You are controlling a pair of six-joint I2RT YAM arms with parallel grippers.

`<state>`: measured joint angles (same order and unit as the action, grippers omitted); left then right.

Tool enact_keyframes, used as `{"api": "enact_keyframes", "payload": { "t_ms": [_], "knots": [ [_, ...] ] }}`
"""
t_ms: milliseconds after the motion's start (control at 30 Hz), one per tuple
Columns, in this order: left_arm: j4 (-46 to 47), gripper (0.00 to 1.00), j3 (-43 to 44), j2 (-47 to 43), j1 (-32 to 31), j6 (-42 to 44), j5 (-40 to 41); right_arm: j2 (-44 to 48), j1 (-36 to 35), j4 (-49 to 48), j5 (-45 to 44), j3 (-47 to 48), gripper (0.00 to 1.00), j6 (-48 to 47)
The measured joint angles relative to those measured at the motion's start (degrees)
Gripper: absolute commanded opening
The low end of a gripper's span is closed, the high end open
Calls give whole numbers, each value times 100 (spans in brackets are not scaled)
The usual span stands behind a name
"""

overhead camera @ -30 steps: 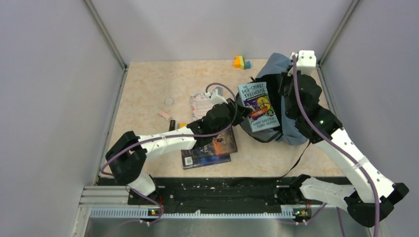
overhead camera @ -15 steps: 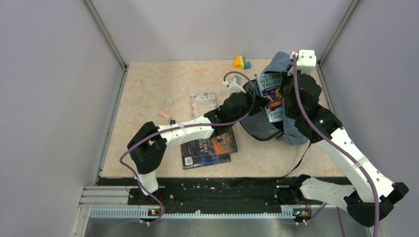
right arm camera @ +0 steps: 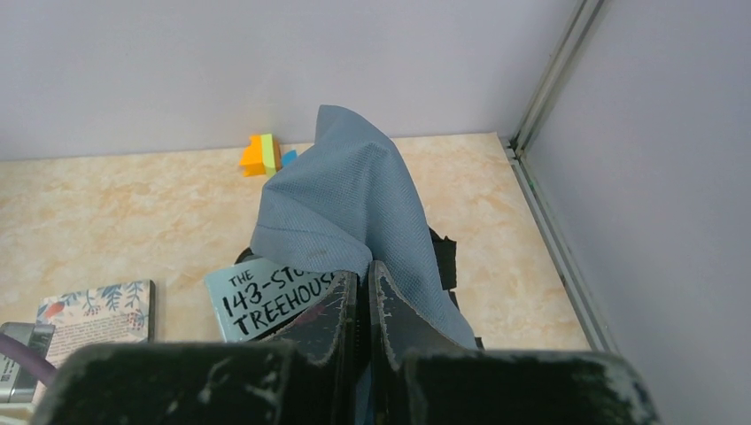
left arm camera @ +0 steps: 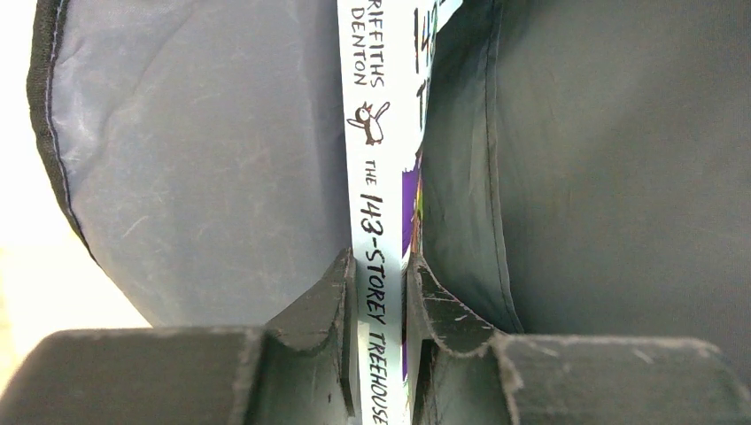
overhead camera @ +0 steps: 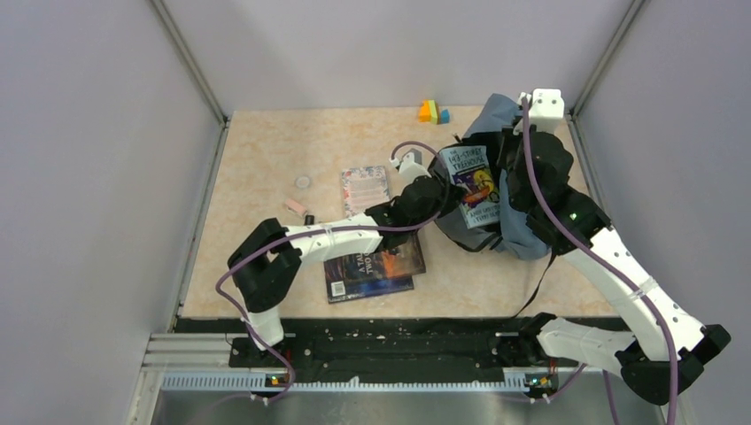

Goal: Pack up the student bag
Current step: Place the book in the student bag.

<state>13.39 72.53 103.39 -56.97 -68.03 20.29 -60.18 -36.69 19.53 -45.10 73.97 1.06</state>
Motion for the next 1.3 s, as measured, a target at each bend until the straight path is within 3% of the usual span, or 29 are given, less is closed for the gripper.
{"api": "enact_keyframes", "payload": {
  "t_ms": [100,167,233,267,300,333,500,800,1033,1300],
  "knots": [
    [-153,1,212,72,0,59,-2,0,0,-2,0,0,0,0],
    [-190,14,533,238,2,162,-39,0,0,-4,-4,0,0,0],
    [-197,43,916,466,9,289,-173,0,0,-15,-15,0,0,0],
    [-186,62,1123,597,9,372,-271,0,0,-17,-24,0,0,0],
    [-157,75,1259,686,7,461,-374,0,0,-22,-31,0,0,0],
    [-61,77,1360,758,7,562,-529,0,0,-20,-37,0,0,-2],
    [664,81,1421,811,2,918,-1150,0,0,-22,-57,-2,0,-2],
    [1287,82,343,304,101,1329,-1519,2,0,-22,-105,-7,0,-22],
    [820,86,-461,-577,245,1779,-1364,26,0,-22,-140,-7,0,-151],
    [-365,90,-1683,-2129,584,2317,-916,66,0,-28,-133,-15,0,-214]
  ]
}}
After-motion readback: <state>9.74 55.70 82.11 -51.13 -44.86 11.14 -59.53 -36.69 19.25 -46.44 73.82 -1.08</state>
